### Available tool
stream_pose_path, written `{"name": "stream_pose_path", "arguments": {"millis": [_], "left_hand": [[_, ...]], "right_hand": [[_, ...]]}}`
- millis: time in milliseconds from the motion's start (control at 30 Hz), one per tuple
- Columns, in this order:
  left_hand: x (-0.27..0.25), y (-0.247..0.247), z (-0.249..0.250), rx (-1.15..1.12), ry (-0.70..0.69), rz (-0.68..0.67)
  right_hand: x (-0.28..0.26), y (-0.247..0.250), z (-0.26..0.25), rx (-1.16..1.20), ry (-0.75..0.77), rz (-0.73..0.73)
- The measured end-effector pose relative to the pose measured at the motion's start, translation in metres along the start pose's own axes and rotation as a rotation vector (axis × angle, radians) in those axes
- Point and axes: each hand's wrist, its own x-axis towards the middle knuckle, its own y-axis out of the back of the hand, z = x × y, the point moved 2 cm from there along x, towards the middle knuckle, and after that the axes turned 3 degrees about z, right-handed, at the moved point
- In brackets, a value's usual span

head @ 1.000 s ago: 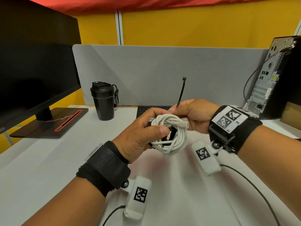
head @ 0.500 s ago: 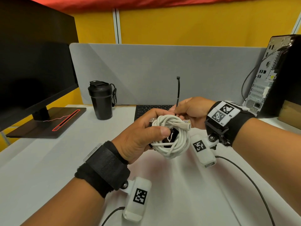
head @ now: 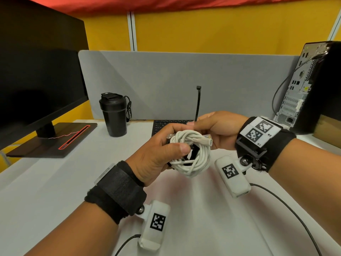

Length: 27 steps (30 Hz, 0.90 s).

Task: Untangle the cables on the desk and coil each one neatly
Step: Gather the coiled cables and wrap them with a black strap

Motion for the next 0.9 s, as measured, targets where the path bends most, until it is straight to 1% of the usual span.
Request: {"name": "stream_pose_path", "arguments": {"millis": [67,133,200,233,367,400,433,500,533,667,733,800,833,900], "left_hand": [[0.001,0.002,-0.002,-0.005,0.016,0.014],[0.003,0.003,-0.005,-0.027,0.03,0.026],[0.003,0.004,-0.007,-0.042,0.035,0.026],[0.003,0.004,-0.007,-0.043,0.038,0.021],[0.003,0.003,-0.008,-0.025,0.059,0.014],[0.003,0.003,-0.009,-0.021,0.058,0.021],[0.003,0.004,-0.009,-0.019,0.055,0.022],[0.002,0.004,-0.008,-0.022,0.046,0.008],[0.002,0.004,-0.008,-0.025,0.042,0.005],[0.003,0.004,-0.009,0.002,0.014,-0.015],[0.003,0.005,-0.01,0.019,0.015,-0.004],[0.004,0.007,-0.01,0.027,0.022,0.014],[0.003,0.008,-0.011,0.031,0.023,0.016],[0.003,0.007,-0.011,0.049,0.031,0.01]], "right_hand": [[0.001,0.005,-0.004,0.079,0.074,0.037],[0.001,0.008,-0.011,0.143,0.201,0.143],[0.003,0.009,-0.014,0.111,0.298,0.228],[0.003,0.008,-0.015,0.061,0.321,0.242],[0.001,0.002,-0.013,-0.148,0.295,0.146],[0.001,0.003,-0.014,-0.163,0.3,0.165],[0.001,0.004,-0.016,-0.151,0.32,0.215],[0.0,0.008,-0.019,-0.079,0.381,0.312],[0.0,0.009,-0.02,-0.071,0.394,0.325],[-0.002,-0.002,-0.012,-0.283,0.29,0.21],[-0.002,-0.001,-0.013,-0.245,0.291,0.24],[-0.003,0.001,-0.019,-0.139,0.342,0.316],[-0.004,0.001,-0.02,-0.119,0.357,0.329],[-0.005,-0.003,-0.02,-0.165,0.369,0.286]]}}
